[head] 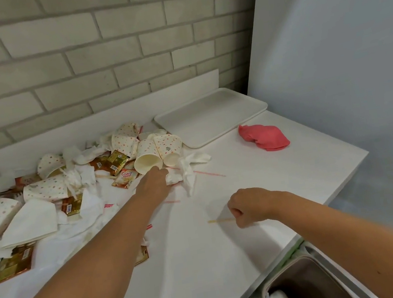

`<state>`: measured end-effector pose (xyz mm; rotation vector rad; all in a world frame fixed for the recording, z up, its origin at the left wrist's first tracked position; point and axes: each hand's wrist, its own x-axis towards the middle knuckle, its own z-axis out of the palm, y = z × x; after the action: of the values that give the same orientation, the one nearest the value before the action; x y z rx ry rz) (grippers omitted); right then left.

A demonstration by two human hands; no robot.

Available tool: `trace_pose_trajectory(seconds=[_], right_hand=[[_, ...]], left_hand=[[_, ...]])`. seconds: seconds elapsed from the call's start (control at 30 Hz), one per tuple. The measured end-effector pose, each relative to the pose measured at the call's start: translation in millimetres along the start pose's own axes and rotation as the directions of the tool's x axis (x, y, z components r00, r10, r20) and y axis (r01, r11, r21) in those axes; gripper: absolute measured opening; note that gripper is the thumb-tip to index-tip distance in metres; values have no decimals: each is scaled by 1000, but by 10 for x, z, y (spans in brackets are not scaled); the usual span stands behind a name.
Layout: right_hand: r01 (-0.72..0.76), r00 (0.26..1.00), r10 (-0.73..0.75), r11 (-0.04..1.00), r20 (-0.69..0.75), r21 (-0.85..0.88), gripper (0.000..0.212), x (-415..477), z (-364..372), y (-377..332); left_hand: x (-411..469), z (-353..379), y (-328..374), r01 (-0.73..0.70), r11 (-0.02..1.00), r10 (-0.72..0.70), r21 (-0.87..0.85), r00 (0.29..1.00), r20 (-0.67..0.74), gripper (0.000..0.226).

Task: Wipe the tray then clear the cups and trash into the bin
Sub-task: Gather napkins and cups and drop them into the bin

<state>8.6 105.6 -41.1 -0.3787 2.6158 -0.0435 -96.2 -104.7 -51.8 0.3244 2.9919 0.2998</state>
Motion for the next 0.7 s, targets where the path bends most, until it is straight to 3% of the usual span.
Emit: trace_pose_trajectory(seconds=[0.13,0.27,0.33,0.43,0.6,0.7], right_hand=[[8,1000,-8,1000,-9,20,17,44,-30,-37],[106,970,-44,962,-241,253,8,144,-320,-86],[151,932,5,904,-362,400,26,242,-490,-114],[163,902,75,851,-424,498,43,457,-636,-174],[38,850,323,751,-417,659,39,892,-543,-300],[-3,850,375,706,-370,708,61,1059,-406,-364]], left_hand=[[-20,-44,-52,-8,1000,7,-30,999,-37,39],[-55,-52,-146,-49,998,45,-45,996,-70,42],[-81,-58,-173,-85,994,78,-66,991,-107,36],[-134,-94,-199,-102,990,87,-99,986,-141,21],[-236,-174,-210,-105,982,78,-159,983,-165,20],[-294,-223,-177,-115,970,78,-216,982,-173,19]])
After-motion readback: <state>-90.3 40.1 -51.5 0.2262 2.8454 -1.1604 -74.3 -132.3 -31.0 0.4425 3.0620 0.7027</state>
